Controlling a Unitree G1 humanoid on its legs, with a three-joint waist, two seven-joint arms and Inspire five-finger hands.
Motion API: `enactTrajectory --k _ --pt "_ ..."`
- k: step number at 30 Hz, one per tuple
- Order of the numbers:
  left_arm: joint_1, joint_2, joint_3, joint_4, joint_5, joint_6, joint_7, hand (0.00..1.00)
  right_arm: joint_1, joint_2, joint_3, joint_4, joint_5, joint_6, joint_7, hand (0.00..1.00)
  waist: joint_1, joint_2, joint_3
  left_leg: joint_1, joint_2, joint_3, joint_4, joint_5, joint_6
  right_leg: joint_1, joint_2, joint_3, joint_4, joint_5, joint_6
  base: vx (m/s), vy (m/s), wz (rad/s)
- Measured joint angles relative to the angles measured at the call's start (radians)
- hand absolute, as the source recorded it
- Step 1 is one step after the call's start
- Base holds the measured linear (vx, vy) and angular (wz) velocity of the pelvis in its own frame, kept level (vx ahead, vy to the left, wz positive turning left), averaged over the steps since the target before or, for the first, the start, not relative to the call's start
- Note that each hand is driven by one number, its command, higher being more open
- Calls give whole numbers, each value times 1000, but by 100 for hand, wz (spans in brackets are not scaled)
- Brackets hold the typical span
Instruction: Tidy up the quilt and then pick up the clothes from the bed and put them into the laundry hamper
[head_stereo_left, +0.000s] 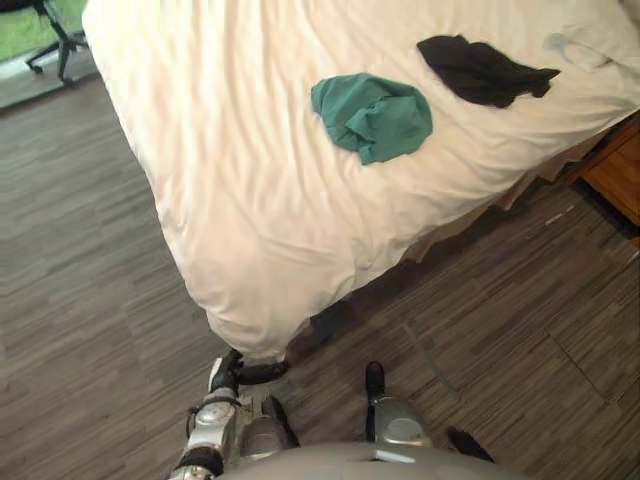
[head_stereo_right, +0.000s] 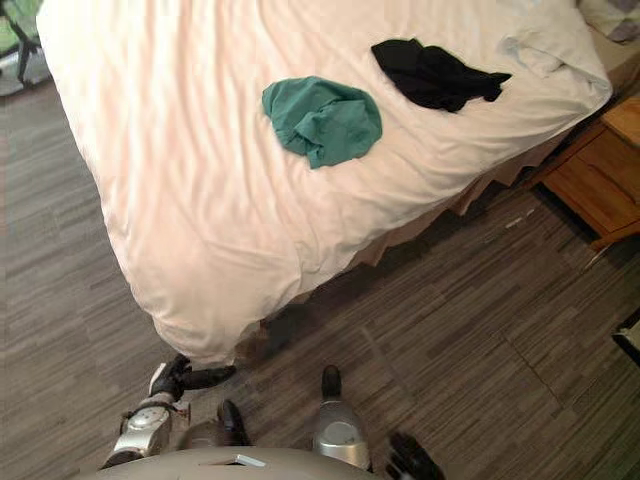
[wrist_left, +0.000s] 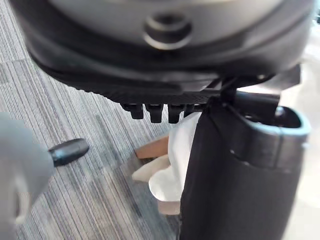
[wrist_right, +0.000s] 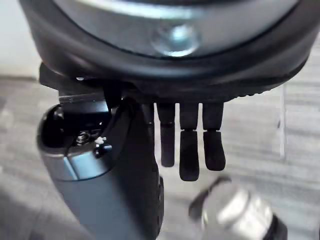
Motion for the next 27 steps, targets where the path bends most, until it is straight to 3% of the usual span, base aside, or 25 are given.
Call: enactTrajectory --k 2,3,4,5,6,8,9,10,11,12,13,15,18,19,21,23,24,25,26,27 --pt "38 -24 -3 -6 -17 5 -6 100 -15 -15 32 -33 0 -3 21 100 13 45 -23 -44 27 -162 318 -69 -54 -14 25 47 64 -17 4 -109 223 -85" --pt "64 -32 -1 -8 -41 1 -7 100 -15 -16 44 -56 0 -4 27 100 16 75 -38 -10 28 -256 392 -70 -64 -15 47 79 99 -19 16 -47 235 -67" --pt "72 -32 0 -6 -43 -3 -6 100 -20 -16 45 -57 -1 -6 33 100 21 83 -37 21 22 -294 375 -83 -78 -16 55 95 114 -16 25 -128 371 -77" --pt "80 -26 -1 5 -53 -3 -7 100 -28 -14 40 -48 -7 -7 46 100 25 80 -38 75 -22 -319 325 -156 -59 -23 66 125 123 3 54 -213 356 -70" --pt "85 -20 5 14 -78 -1 -8 100 -30 -8 38 -24 -42 -6 52 100 21 70 -54 106 -55 -311 244 -210 -7 -43 47 151 102 26 71 -263 412 -63" --pt "77 15 -1 28 -77 -2 -10 100 -30 3 35 -6 -108 8 44 100 19 33 -58 133 -84 -229 121 -287 25 -97 16 163 71 94 74 -311 301 -63" --pt "57 26 -1 31 -87 1 -11 100 -38 19 26 -9 -144 12 28 100 33 -4 -44 129 -115 -166 75 -308 66 -145 -12 118 38 203 47 -393 309 -99" --pt "45 31 2 31 -90 4 -8 100 -46 27 27 -13 -158 15 17 100 46 -19 -33 123 -135 -125 62 -285 74 -153 -27 83 -20 296 19 -455 231 -141" --pt "40 27 -1 35 -75 -1 -2 100 -64 24 34 -22 -191 15 -3 100 50 -25 -20 123 -156 -48 -4 -231 126 -148 -53 -62 -123 425 -20 -461 159 -139" --pt "35 18 -2 42 -75 -3 5 100 -64 10 38 -22 -197 15 -15 100 43 -28 -14 141 -181 4 -63 -187 157 -142 -86 -243 -34 300 -98 -432 122 -126" --pt "32 14 -4 46 -75 -2 6 100 -64 4 39 -22 -207 15 -25 100 43 -12 -7 147 -185 28 -89 -168 162 -136 -93 -295 27 220 -122 -375 126 -104" --pt "24 7 -33 71 -74 -1 16 100 -69 -22 58 -17 -255 -3 -48 100 28 20 -10 149 -182 96 -177 -91 181 -130 -96 -333 270 3 -119 -326 117 -91" --pt "20 11 -45 79 -76 1 15 100 -72 -26 78 3 -345 -9 -56 100 25 22 -10 162 -165 167 -254 -16 175 -28 -101 -323 460 -178 -103 -257 4 -71" --pt "19 14 -45 79 -77 1 14 100 -74 -27 90 17 -358 -8 -56 100 28 17 -15 160 -163 185 -262 -5 172 -4 -106 -325 471 -203 -94 -250 -94 -78" --pt "19 29 -44 81 -80 2 14 100 -91 -27 147 62 -392 0 -52 100 52 -15 -39 134 -141 276 -258 18 148 76 -141 -326 443 -278 -55 -242 -204 -130" --pt "19 49 -43 83 -80 1 13 100 -101 -25 175 75 -392 6 -38 100 60 -54 -62 98 -140 312 -236 29 130 91 -146 -313 322 -296 -5 -217 -294 -125" --pt "8 31 -56 98 -80 12 4 100 -108 -46 189 78 -391 10 -26 100 49 -20 -65 56 -133 268 -265 32 105 103 -62 -295 162 -235 -13 -197 -240 -100" --pt "14 17 -54 99 -81 16 -2 100 -112 -57 189 83 -391 13 -25 100 56 6 -74 54 -133 233 -299 40 104 124 -22 -273 75 -187 -23 -208 -213 -133" --pt "20 4 -42 99 -109 17 0 100 -111 -67 185 95 -391 22 -26 100 73 27 -84 61 -125 225 -353 103 117 138 29 -252 -32 -115 -37 -107 -118 -119" --pt "16 3 -34 100 -115 24 2 100 -108 -63 186 102 -391 23 -28 100 73 24 -84 72 -114 257 -369 123 107 155 61 -225 -104 -67 -47 -79 -132 -104"
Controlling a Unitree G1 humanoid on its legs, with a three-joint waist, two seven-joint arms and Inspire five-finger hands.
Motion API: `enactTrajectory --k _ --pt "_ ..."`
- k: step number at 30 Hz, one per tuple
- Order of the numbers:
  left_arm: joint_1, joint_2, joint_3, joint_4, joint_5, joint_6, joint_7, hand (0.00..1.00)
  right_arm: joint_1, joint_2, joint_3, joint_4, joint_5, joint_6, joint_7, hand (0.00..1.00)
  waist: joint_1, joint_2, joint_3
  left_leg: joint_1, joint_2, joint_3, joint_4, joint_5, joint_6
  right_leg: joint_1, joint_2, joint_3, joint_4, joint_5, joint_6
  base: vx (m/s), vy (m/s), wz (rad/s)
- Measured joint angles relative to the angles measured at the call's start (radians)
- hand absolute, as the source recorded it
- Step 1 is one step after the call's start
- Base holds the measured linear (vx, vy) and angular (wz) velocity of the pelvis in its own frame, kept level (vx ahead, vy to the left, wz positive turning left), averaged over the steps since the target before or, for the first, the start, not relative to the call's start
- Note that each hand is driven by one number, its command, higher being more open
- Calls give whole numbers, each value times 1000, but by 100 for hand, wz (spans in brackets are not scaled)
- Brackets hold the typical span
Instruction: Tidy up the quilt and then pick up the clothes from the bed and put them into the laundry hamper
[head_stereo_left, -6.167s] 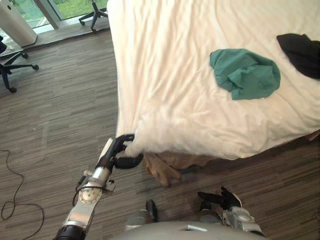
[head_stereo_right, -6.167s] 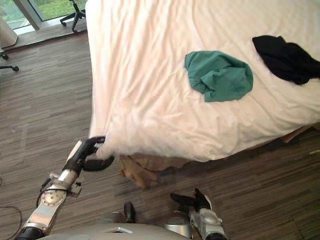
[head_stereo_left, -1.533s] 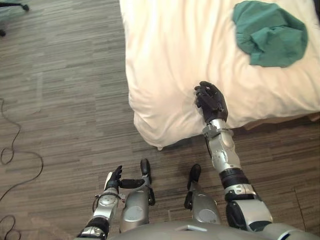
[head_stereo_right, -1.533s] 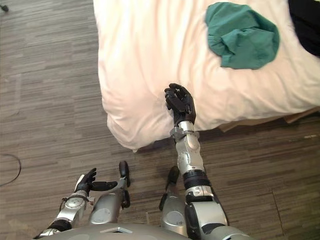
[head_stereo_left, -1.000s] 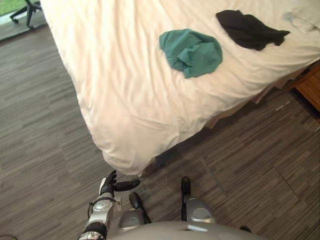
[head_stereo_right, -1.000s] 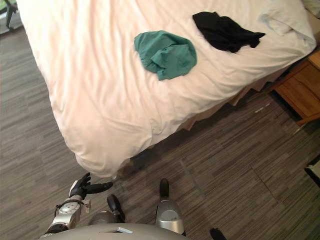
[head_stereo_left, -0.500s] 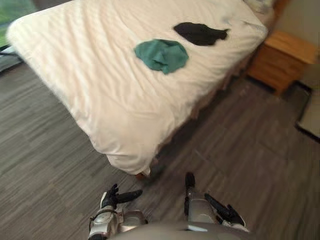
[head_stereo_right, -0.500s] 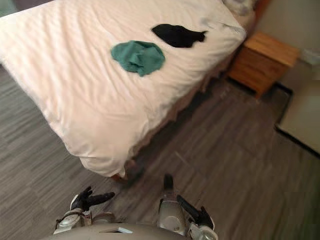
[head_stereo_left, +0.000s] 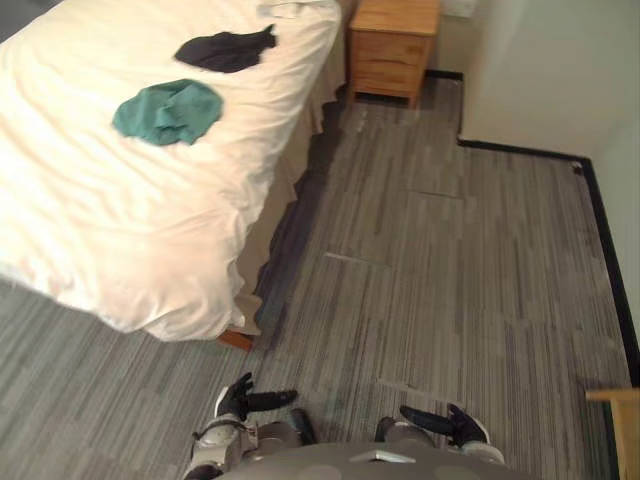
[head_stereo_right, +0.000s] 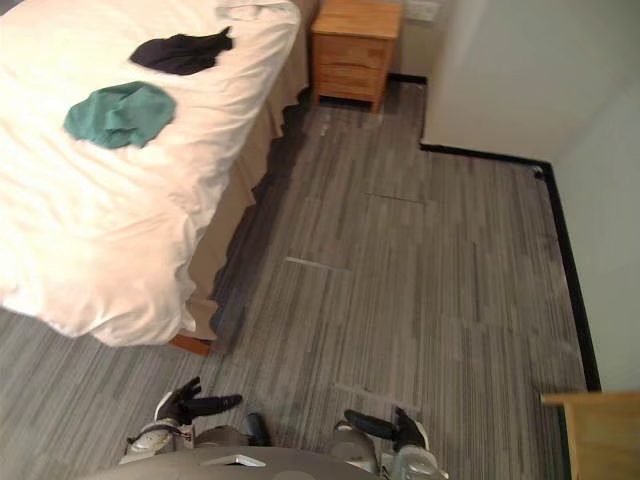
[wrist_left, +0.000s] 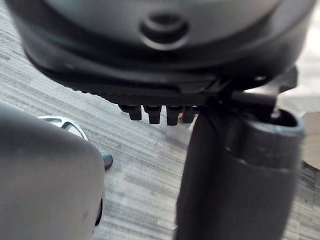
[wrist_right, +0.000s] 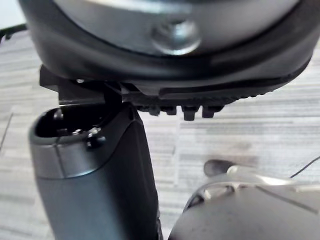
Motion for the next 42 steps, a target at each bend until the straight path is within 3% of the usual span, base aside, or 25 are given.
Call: enactTrajectory --k 2,3,10,18,20,21,22,23,24,25,26,27,28,30,31,33,34,35,36,37,38,39,41,42 --pt "0 5 2 -2 0 -2 0 100 5 6 1 1 0 0 -1 100 1 -3 -5 5 14 28 -1 4 -7 28 26 24 -85 50 -10 -53 -134 -51" --pt "1 1 102 -3 -52 -3 20 100 -76 60 -61 -2 11 3 -11 100 5 -29 35 71 -38 17 -101 42 8 53 1 41 -107 75 -7 -32 -69 -20" --pt "1 0 101 -2 -52 -3 21 100 -72 60 -62 -2 43 3 -16 100 3 -29 35 71 -41 1 -101 44 11 61 1 25 -107 76 -7 -1 -1 6" --pt "1 27 -22 -3 -61 -5 51 100 -64 82 -69 -9 168 -11 -40 100 -31 -30 39 62 -46 -39 -82 48 15 63 -13 -9 -91 70 -4 -29 7 8" --pt "-1 26 -7 -29 -46 -6 60 100 -76 83 -67 -14 177 -15 -41 100 -38 -34 75 50 -11 -24 22 -9 -13 45 -19 9 -23 7 -16 -54 2 -36" --pt "12 19 19 -51 -37 -9 70 100 -73 71 -44 -13 176 -27 -47 100 -40 -13 84 11 68 18 188 -133 -153 37 -6 11 6 -41 -45 -45 -61 -69" --pt "25 11 31 -48 -34 -12 72 100 -69 59 -18 -14 176 -31 -50 100 -40 2 66 -14 112 39 248 -175 -227 47 25 4 11 -43 -49 20 -78 -128" --pt "37 -4 48 -58 -39 -26 77 100 -74 33 10 -39 176 -36 -51 100 -19 41 75 -41 201 61 404 -194 -218 -5 38 -100 232 -84 -64 94 -81 -121" --pt "37 5 65 -76 -45 -28 76 100 -68 36 17 -39 176 -43 -57 100 -3 29 88 -68 224 41 505 -184 -206 -12 12 -128 323 -130 -61 120 -153 -132" --pt "28 39 70 -91 -40 -31 81 100 -60 43 7 -27 188 -43 -72 100 9 1 101 -160 257 -62 751 -162 -166 40 3 -151 299 -231 -74 57 -169 -78" --pt "28 39 66 -89 -38 -30 86 100 -71 37 -3 -25 190 -35 -81 100 3 0 106 -182 242 -105 784 -187 -179 46 7 -122 290 -230 -81 113 -88 -92" --pt "30 29 75 -88 -41 -24 92 100 -83 27 -5 -14 189 -33 -93 100 3 2 106 -218 176 -155 744 -230 -153 48 -13 -80 275 -229 -85 121 39 -96" --pt "31 22 71 -83 -43 -26 94 100 -87 28 -6 -7 188 -33 -95 100 5 0 107 -249 115 -182 629 -230 -127 49 -30 -54 240 -208 -69 225 104 -99" --pt "30 23 69 -80 -48 -27 99 100 -85 39 -27 -1 200 -24 -96 100 4 0 107 -276 75 -185 441 -185 -89 67 -41 -39 189 -188 -46 257 72 -51" --pt "28 23 68 -79 -51 -26 100 100 -85 41 -31 -2 198 -24 -96 100 4 0 107 -282 58 -187 306 -126 -71 86 -46 -39 154 -179 -29 293 88 -27" --pt "22 31 68 -78 -53 -26 100 100 -75 55 -18 -2 196 -25 -97 100 17 -28 99 -264 7 -195 132 92 0 146 -65 -36 60 -156 37 413 141 -9" --pt "13 39 68 -77 -52 -26 100 100 -79 61 -19 -2 195 -25 -96 100 18 -41 96 -268 -10 -197 144 79 40 155 -76 -40 42 -152 47 623 172 11" --pt "-9 55 69 -78 -53 -26 97 100 -83 86 -19 -4 193 -26 -95 100 16 -70 109 -292 -16 -196 217 35 70 178 -92 -46 10 -130 82 614 147 20" --pt "-18 75 72 -78 -60 -24 97 100 -86 117 -12 -6 184 -26 -88 100 23 -100 124 -306 -8 -202 317 -12 75 216 -101 -36 -3 -98 126 658 167 2" --pt "-17 88 72 -67 -74 -24 95 100 -85 123 -11 -10 164 -27 -74 100 37 -109 126 -339 22 -199 460 -61 71 213 -102 -9 70 -84 128 427 155 -11" --pt "-15 87 68 -59 -75 -22 95 100 -80 118 -10 -13 161 -28 -74 100 35 -104 121 -328 21 -209 463 -86 51 193 -101 -6 147 -85 128 405 217 -21" --pt "-6 78 61 -48 -74 -20 97 100 -67 111 -14 -14 162 -30 -77 100 34 -80 109 -274 29 -220 421 -149 58 145 -107 3 309 -86 126 332 208 -5" --pt "0 119 17 -28 -73 -13 90 100 -55 119 -33 -35 164 -31 -79 100 18 -123 107 -151 -40 -235 337 -217 76 -21 -207 66 749 -27 94 422 160 29" --pt "-1 124 7 -27 -73 -5 92 100 -59 120 -42 -38 165 -31 -76 100 9 -131 108 -105 -54 -250 317 -232 83 -77 -209 83 881 -44 80 609 81 74"
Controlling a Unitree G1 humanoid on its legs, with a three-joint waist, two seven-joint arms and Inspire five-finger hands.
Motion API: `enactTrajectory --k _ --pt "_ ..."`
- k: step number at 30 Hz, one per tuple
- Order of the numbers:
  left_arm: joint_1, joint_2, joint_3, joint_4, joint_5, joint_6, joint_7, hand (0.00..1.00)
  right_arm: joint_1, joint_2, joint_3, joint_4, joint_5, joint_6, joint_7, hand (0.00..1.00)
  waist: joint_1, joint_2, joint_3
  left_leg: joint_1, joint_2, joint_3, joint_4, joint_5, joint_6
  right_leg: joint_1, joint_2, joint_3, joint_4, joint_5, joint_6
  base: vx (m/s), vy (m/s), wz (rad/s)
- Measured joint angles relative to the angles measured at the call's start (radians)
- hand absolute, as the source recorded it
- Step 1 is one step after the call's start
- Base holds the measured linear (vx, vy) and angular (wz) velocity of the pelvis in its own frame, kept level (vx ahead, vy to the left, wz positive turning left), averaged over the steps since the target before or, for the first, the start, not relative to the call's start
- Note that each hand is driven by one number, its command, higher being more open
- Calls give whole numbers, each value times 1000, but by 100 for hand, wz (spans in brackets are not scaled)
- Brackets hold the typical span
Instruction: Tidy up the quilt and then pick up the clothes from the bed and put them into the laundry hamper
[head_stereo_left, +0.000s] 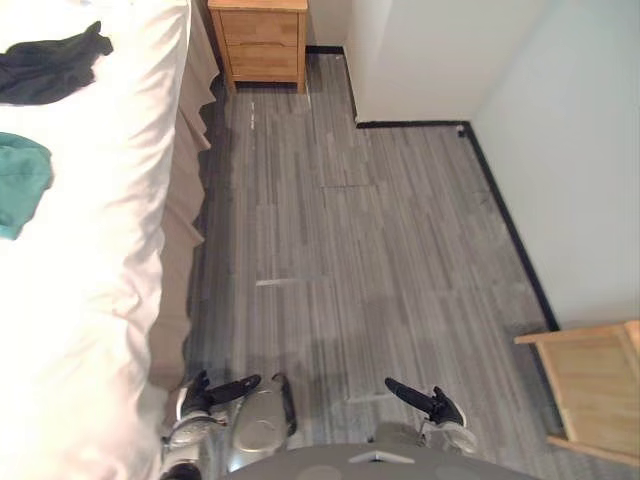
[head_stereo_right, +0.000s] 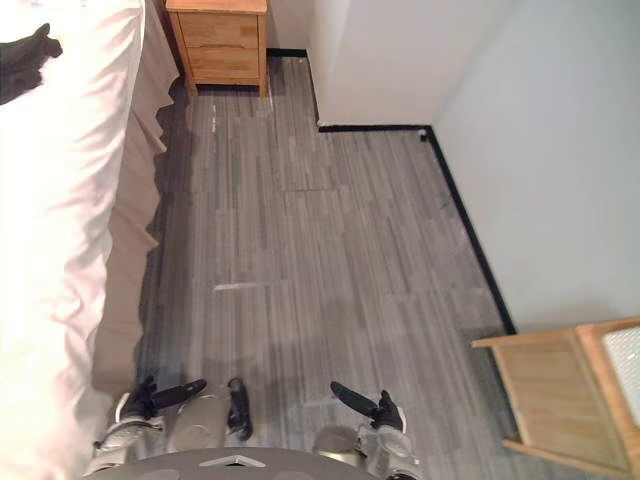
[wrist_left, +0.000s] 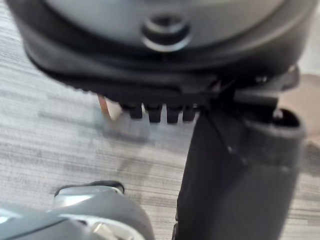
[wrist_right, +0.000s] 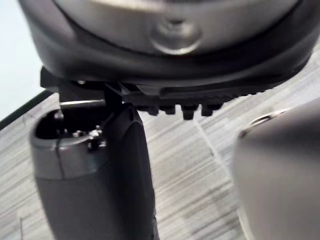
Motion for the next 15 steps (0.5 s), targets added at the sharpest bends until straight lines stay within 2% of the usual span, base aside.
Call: enactTrajectory --k 1,2,3,4,5,7,8,9,10,11,12,13,14,15 --pt "-1 -3 -20 5 0 4 9 100 0 -5 0 -11 0 -4 0 100 -21 11 5 89 -7 -39 -55 -12 1 -76 41 -1 116 -41 -32 632 39 71" --pt "-1 -6 -30 5 0 3 11 100 -1 -6 -1 -20 0 -7 1 100 -31 18 7 125 -7 -55 -83 -12 1 -104 60 -11 127 -61 -35 638 21 83" --pt "-4 -12 -39 6 0 3 10 100 -1 -8 -4 -36 1 -17 1 100 -41 29 11 178 -5 -74 -126 -9 -2 -148 83 -44 116 -91 -45 686 -31 100" --pt "-16 -31 -51 9 1 3 7 100 -10 -24 -11 -45 1 -24 1 100 -58 47 20 248 3 -118 -173 -7 -4 -206 93 -136 18 -138 -115 475 -39 103" --pt "-26 -40 -51 9 2 3 5 100 -16 -32 -11 -45 2 -24 1 100 -61 56 25 268 7 -135 -187 -8 -5 -232 94 -171 -43 -145 -127 734 -104 113" --pt "-48 -68 -52 6 3 3 3 100 -24 -51 -15 -50 1 -24 2 100 -64 83 39 320 30 -180 -230 -10 -9 -298 111 -233 -317 -120 -112 619 -153 95" --pt "-56 -80 -59 4 5 1 1 100 -27 -61 -20 -55 1 -23 0 100 -76 95 46 353 48 -204 -260 -16 -29 -328 126 -231 -548 -44 -87 514 -192 106" --pt "-55 -81 -65 6 10 0 -1 100 -25 -64 -20 -51 -1 -21 0 100 -86 89 43 380 52 -218 -280 -23 -55 -344 124 -222 -690 12 -69 678 -297 107" --pt "-49 -81 -66 10 40 1 -3 100 -18 -59 -20 -50 -1 -17 1 100 -85 79 41 415 51 -225 -287 -41 -98 -368 122 -176 -766 46 -59 758 -356 73" --pt "-34 -81 -64 24 48 1 -5 100 -17 -58 -24 -41 3 -18 3 100 -86 71 42 468 59 -235 -284 -60 -131 -371 140 -126 -758 136 -98 798 -361 47" --pt "-33 -94 -44 53 48 9 -6 100 -24 -66 -28 -36 -1 -22 10 100 -87 107 42 488 98 -245 -243 -51 -149 -376 166 -70 -681 242 -164 850 -387 31" --pt "-37 -111 -44 58 63 5 -11 100 -33 -80 -30 -34 -6 -22 21 100 -85 137 40 469 125 -265 -155 4 -154 -387 197 -52 -583 205 -189 661 -327 10" --pt "-36 -118 -43 56 67 1 -14 100 -36 -87 -30 -33 -8 -19 23 100 -81 150 34 448 137 -273 -93 44 -158 -381 207 -57 -556 171 -199 916 -497 -5" --pt "-37 -130 -18 56 79 -3 -19 100 -37 -94 -29 -34 -9 -15 22 100 -81 168 36 389 156 -287 82 169 -151 -338 225 -72 -533 109 -192 874 -458 -11"
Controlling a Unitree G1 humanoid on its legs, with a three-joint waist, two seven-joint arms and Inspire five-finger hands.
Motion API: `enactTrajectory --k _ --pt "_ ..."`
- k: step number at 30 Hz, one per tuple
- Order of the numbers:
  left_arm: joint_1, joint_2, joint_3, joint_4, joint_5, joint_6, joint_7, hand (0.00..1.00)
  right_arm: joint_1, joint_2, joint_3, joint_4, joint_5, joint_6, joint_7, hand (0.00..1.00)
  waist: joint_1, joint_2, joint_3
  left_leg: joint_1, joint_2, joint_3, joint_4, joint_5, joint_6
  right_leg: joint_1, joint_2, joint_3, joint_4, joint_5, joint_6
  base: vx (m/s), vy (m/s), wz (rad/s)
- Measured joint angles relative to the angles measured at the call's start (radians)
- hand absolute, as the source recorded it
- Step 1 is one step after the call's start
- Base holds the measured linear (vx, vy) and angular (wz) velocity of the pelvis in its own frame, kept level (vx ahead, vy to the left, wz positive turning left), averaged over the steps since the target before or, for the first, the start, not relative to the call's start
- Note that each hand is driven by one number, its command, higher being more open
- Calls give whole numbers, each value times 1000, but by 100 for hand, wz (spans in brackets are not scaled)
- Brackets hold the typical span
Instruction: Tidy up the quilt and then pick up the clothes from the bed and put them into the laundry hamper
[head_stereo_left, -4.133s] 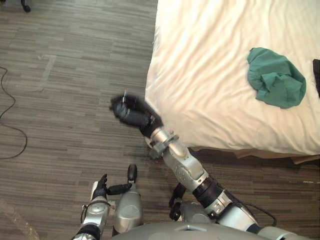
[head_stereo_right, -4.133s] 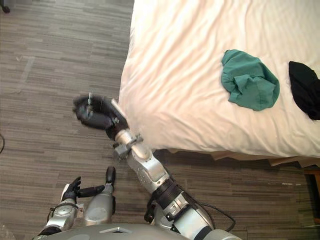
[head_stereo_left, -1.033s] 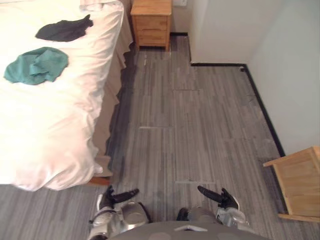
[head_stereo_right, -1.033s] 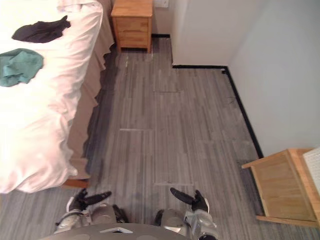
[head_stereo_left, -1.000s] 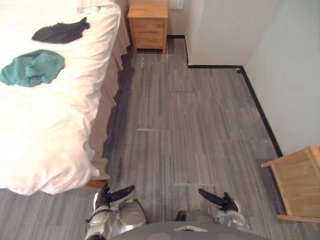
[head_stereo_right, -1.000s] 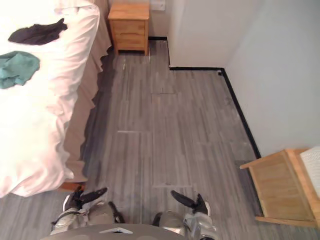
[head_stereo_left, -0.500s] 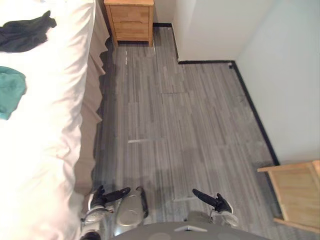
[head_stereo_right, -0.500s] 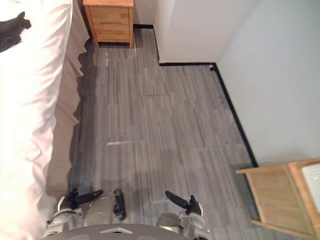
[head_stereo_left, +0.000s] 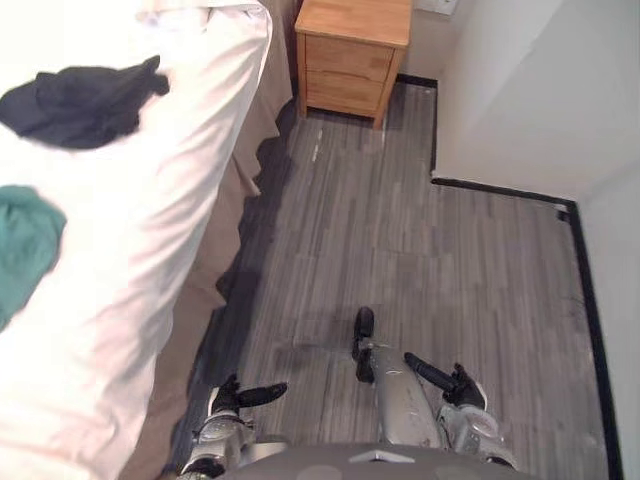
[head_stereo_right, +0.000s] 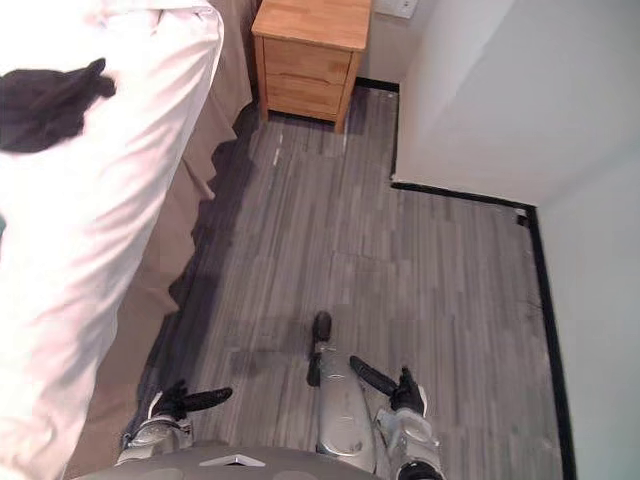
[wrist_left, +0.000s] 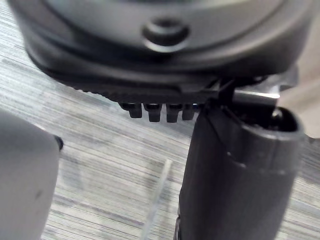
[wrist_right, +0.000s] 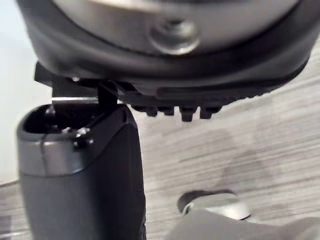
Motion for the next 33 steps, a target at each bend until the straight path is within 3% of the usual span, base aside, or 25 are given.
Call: enactTrajectory --k 1,2,3,4,5,7,9,11,12,13,14,16,17,18,19,20,22,24,26,27,29,30,31,32,33 --pt "1 -21 50 -3 -1 -1 -8 100 1 -7 1 -1 0 4 -1 100 -2 19 10 -81 27 -19 204 238 -41 93 31 -2 -39 -48 -16 882 -396 -10" --pt "2 -31 67 -8 -2 -3 -9 100 5 -12 4 1 0 12 -5 100 2 21 16 -131 45 -28 324 287 -76 145 56 1 -75 -57 -21 721 -233 -18" --pt "2 -33 90 -23 -6 -12 -14 100 11 -19 13 5 1 18 -7 100 16 34 24 -237 91 -8 579 190 -61 255 97 7 -133 -77 -38 678 -180 -33" --pt "2 -17 92 -48 -12 -22 -15 100 14 -16 32 15 2 16 -11 100 34 16 35 -317 106 34 711 85 -40 353 113 28 -173 -106 -45 643 -185 -36" --pt "2 -9 90 -62 -15 -24 -15 100 14 -14 49 22 1 14 -13 100 41 -3 37 -358 101 55 727 43 -25 393 112 40 -189 -118 -45 599 -173 -41" --pt "1 4 90 -114 -22 -31 -18 100 11 -6 90 39 -2 15 -16 100 77 -31 27 -511 69 133 606 -78 -3 511 104 92 -252 -146 -22 606 -110 -52" --pt "0 5 89 -140 -42 -43 -24 100 -7 17 86 51 -28 18 -17 100 87 -50 34 -573 5 175 338 -117 5 581 71 115 -300 -166 12 662 18 -53" --pt "0 6 75 -147 -40 -43 -26 100 -15 34 86 57 -38 19 -15 100 90 -57 30 -594 -58 211 -61 -35 28 645 31 121 -352 -198 48 705 123 -38" --pt "-3 4 70 -147 -45 -41 -29 100 -11 35 81 60 -38 21 -13 100 105 -61 28 -582 -86 219 -181 148 70 688 7 132 -378 -221 66 657 151 -21" --pt "-9 11 53 -147 -39 -43 -30 100 -14 55 95 63 -39 23 -16 100 106 -92 14 -573 -128 238 -183 101 95 691 -24 132 -386 -212 71 679 141 -18" --pt "-9 14 51 -148 -43 -45 -30 100 -19 62 101 62 -39 21 -15 100 107 -96 12 -582 -131 235 -158 82 115 689 -27 127 -383 -185 79 821 192 4" --pt "-12 28 65 -147 -60 -39 -35 100 -19 64 119 60 -44 22 -1 100 114 -108 10 -585 -126 239 -58 61 162 682 -50 140 -282 -150 115 608 162 7" --pt "-6 28 71 -137 -64 -40 -34 100 -16 70 117 67 -70 21 -1 100 126 -121 2 -532 -131 243 -51 16 167 632 -60 154 -89 -154 132 601 161 -7" --pt "4 34 70 -124 -79 -38 -33 100 -13 71 117 66 -81 20 -1 100 130 -132 -5 -460 -143 238 -68 -52 165 539 -87 170 191 -118 223 712 181 3" --pt "2 44 65 -115 -79 -33 -33 100 -10 75 118 65 -82 18 -2 100 122 -147 -7 -437 -155 228 -64 -75 169 487 -102 184 327 -77 296 555 73 42" --pt "2 69 40 -100 -79 -19 -32 100 -9 82 117 61 -80 21 0 100 109 -162 -10 -388 -183 188 -69 -127 175 389 -129 192 582 -71 316 550 -4 70" --pt "3 81 35 -84 -79 -2 -26 100 -18 80 119 52 -105 21 0 100 98 -175 -6 -274 -202 134 -109 -138 176 284 -155 140 788 -116 240 536 -59 87" --pt "10 78 33 -76 -79 4 -15 100 -20 73 125 31 -119 17 -2 100 91 -158 -5 -173 -189 66 -188 -136 173 224 -154 62 742 -177 157 527 -159 104" --pt "21 72 33 -78 -80 3 -13 100 -27 63 126 21 -121 16 -1 100 82 -139 -5 -121 -161 -12 -226 -134 169 175 -143 14 567 -231 121 562 -285 123" --pt "25 65 33 -79 -80 3 -12 100 -29 57 126 18 -125 16 -2 100 80 -126 -3 -107 -141 -70 -227 -134 167 150 -122 32 386 -242 115 485 -356 148" --pt "20 56 33 -78 -80 3 -10 100 -28 49 125 9 -132 15 -4 100 74 -113 -4 -115 -114 -176 -217 -143 146 138 -82 179 54 -200 148 464 -419 176" --pt "17 51 34 -79 -79 2 -9 100 -23 49 115 -3 -150 16 -4 100 72 -122 -9 -142 -109 -246 -187 -164 108 145 -83 342 -128 -134 189 470 -521 233" --pt "15 52 37 -78 -79 -5 -8 100 -12 55 97 1 -151 19 -1 100 74 -142 -16 -154 -109 -302 -161 -207 37 188 -117 448 -240 -69 259 479 -559 242" --pt "12 50 42 -75 -79 -6 -9 100 -21 53 81 6 -152 23 1 100 74 -120 -5 -154 -83 -331 -148 -226 16 209 -100 427 -218 18 253 428 -593 228" --pt "12 15 54 -67 -83 -5 -13 100 -37 23 75 15 -161 28 -2 100 82 -73 -1 -172 -30 -371 -127 -215 -4 213 -71 343 -115 -67 204 334 -550 198"
